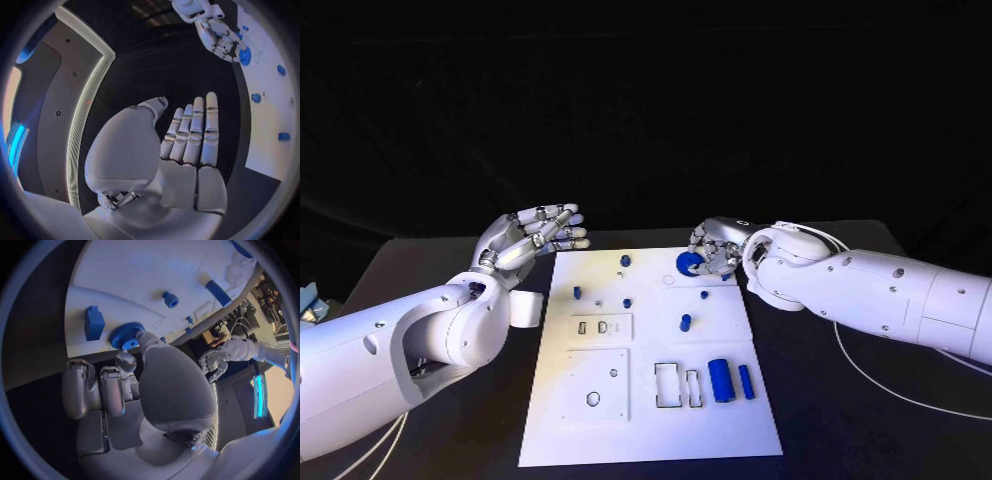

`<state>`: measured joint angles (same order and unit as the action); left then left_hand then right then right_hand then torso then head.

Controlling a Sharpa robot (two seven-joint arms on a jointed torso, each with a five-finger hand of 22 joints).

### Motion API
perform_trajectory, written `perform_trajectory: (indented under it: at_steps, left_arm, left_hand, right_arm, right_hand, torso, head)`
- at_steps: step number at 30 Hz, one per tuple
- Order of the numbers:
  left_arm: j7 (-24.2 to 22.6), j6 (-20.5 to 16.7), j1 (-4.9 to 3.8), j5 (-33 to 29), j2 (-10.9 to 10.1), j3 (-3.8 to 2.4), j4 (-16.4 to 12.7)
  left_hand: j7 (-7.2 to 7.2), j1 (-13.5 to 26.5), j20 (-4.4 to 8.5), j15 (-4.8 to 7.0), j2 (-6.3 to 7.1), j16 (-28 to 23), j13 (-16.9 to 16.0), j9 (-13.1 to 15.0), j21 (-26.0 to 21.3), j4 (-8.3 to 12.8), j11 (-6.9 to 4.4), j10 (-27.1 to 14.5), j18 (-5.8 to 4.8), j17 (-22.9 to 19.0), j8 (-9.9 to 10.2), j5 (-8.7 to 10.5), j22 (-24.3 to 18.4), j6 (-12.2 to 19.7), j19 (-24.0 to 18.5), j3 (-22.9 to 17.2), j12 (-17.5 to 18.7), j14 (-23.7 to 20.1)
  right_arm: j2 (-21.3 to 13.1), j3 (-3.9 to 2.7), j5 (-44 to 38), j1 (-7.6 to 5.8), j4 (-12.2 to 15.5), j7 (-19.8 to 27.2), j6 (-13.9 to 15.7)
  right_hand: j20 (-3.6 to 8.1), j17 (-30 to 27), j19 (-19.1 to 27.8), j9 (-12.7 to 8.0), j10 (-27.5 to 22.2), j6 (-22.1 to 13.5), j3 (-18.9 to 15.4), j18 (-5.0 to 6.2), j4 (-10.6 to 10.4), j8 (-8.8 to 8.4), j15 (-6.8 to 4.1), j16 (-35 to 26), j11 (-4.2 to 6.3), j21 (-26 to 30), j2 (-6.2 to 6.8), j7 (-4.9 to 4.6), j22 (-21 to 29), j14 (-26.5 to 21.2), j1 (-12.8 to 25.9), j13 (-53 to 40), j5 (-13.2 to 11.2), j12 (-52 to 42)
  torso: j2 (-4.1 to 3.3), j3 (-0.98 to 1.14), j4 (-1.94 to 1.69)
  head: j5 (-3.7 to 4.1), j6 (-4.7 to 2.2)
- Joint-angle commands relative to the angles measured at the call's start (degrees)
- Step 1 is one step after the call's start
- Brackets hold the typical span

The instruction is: Assemble the parts on the task board

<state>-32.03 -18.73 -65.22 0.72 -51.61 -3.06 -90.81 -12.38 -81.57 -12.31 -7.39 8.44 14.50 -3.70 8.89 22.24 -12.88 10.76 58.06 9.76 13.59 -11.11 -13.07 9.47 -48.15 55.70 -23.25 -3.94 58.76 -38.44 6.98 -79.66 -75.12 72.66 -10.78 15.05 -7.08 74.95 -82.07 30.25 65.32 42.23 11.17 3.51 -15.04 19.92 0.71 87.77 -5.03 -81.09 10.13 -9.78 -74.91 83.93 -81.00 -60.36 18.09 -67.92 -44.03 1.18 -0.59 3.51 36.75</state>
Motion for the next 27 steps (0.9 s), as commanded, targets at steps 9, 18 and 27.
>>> perform_trajectory:
  at_steps: [9, 18, 27]
  left_arm:
    - [0.0, 0.7, -0.06, -0.1, 0.0, -0.04, 0.0]
    - [0.0, 0.7, -0.06, -0.1, -0.1, -0.04, 0.0]
    - [0.1, 0.7, -0.06, -0.1, -0.1, -0.04, 0.1]
  left_hand:
    - [-1.70, 0.2, -0.09, -0.08, 0.38, -0.4, 0.1, -0.1, 0.4, 0.5, -0.04, -0.6, 0.50, 0.1, 0.3, 0.38, 0.1, 0.5, 0.1, -0.2, 0.4, -0.6]
    - [-1.74, 0.2, -0.10, -0.10, 0.38, -0.5, 0.1, -0.2, 0.4, 0.6, -0.01, -0.6, 0.49, 0.2, 0.4, 0.38, 0.1, 0.6, 0.1, -0.2, 0.4, -0.6]
    - [-1.74, 0.2, -0.10, -0.10, 0.38, -0.5, 0.1, -0.2, 0.4, 0.6, -0.01, -0.6, 0.49, 0.2, 0.4, 0.38, 0.1, 0.6, 0.1, -0.2, 0.4, -0.6]
  right_arm:
    - [0.7, 0.14, 0.5, 0.55, -1.0, -0.1, -2.0]
    - [0.9, 0.18, 0.2, 0.62, -1.2, -0.3, -2.2]
    - [0.5, 0.20, -4.1, 0.72, 0.4, -0.4, 3.3]
  right_hand:
    - [0.07, 8.7, -0.5, -0.1, 0.5, 0.5, 0.1, -0.72, -0.4, 0.12, 0.21, 0.3, -0.08, -0.4, -0.34, -0.13, -5.2, 4.7, -0.3, -0.3, 0.3, -0.4]
    - [0.08, 9.0, -0.6, -0.1, 0.7, 0.6, 0.3, -0.75, -0.5, 0.11, 0.21, 0.4, -0.06, -0.4, -0.37, -0.12, -5.4, 4.7, -0.4, -0.6, 0.5, -0.6]
    - [1.04, 10.4, -2.1, -0.8, 3.9, 6.9, 10.3, -1.31, 1.0, 1.63, -0.96, 0.9, 1.38, -2.3, -0.87, 1.43, -7.8, 5.0, -4.3, -3.9, -6.1, -3.4]
  torso:
    - [-0.03, -0.05, 0.05]
    - [-0.03, -0.03, 0.05]
    - [-0.04, -0.01, 0.05]
  head:
    - [-0.22, 0.33]
    - [-0.19, 0.58]
    - [-0.21, 0.71]
